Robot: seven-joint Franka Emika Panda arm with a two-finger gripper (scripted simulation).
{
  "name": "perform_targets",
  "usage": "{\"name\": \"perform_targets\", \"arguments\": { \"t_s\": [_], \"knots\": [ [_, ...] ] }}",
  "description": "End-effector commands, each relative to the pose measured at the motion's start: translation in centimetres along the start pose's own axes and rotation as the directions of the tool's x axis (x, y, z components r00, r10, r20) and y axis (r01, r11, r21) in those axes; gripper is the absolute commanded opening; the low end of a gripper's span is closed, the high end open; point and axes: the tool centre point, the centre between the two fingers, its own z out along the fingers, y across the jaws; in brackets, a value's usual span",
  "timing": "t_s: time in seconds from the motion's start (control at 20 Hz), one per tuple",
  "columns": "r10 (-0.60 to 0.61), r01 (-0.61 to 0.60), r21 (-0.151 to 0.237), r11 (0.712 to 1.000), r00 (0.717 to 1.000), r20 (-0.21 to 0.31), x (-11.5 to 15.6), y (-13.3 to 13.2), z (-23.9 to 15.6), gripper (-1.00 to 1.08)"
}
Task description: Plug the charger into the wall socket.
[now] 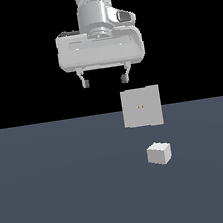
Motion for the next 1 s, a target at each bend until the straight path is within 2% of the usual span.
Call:
{"name": "perform_targets", "arguments": {
  "t_s": [0.0,0.5,0.95],
  "knots": [
    [0.0,0.0,0.0,1.0,1.0,0.0,0.0,0.0,0.0,1.0],
    [0.054,-0.054,-0.009,0.998,0.998,-0.027,-0.6,0.8,0.8,1.0],
    [0.192,-0.196,-0.026,0.98,0.976,-0.1,-2.2,2.6,2.9,1.0]
  ]
}}
